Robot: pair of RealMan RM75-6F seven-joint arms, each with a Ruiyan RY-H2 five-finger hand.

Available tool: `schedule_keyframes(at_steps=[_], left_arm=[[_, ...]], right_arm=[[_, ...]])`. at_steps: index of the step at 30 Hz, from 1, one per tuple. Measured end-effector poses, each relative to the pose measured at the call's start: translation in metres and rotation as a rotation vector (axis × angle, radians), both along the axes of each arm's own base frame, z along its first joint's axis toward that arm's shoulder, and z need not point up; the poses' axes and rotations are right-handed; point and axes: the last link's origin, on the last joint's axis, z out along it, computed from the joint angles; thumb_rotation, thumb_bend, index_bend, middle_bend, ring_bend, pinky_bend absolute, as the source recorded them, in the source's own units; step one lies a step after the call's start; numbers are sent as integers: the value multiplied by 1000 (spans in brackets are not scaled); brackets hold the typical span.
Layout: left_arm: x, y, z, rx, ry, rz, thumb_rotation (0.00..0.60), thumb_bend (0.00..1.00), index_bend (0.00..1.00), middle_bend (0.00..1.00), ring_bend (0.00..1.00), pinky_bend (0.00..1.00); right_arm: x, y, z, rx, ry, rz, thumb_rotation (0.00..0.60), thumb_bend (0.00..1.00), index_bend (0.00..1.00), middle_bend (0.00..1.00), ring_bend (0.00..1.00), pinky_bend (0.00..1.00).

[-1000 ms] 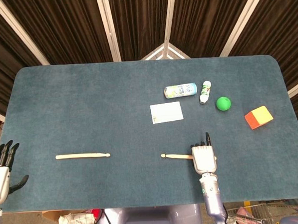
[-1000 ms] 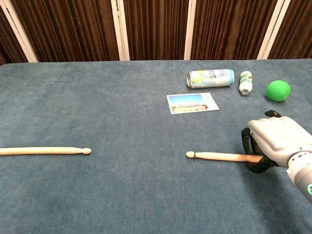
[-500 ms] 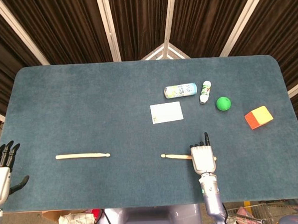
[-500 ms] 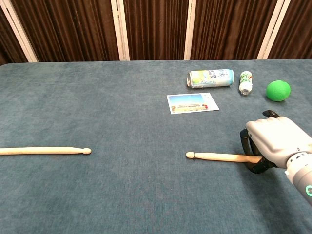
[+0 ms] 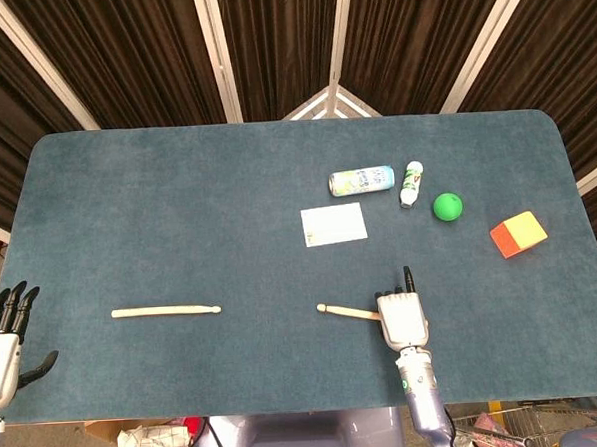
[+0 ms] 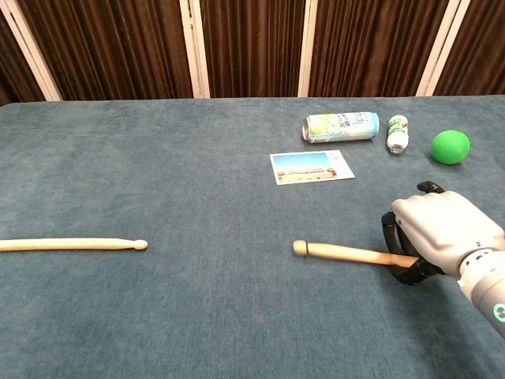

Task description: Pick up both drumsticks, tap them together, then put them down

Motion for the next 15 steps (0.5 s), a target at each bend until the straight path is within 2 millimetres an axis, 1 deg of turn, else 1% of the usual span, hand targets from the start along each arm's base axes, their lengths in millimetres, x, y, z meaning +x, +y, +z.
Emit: schedule_keyframes(at_steps=[5, 15], left_arm=[[0, 0, 0, -2, 1, 1, 600, 303, 90, 0, 0, 0], [1, 0, 0, -8, -3, -6, 600, 303, 94, 0, 0, 0]], right_arm=[[3, -2, 7, -12, -30, -2, 600, 398, 658, 619, 475, 0], [8, -7, 35, -17, -151, 40, 600, 404, 675, 634, 484, 0]])
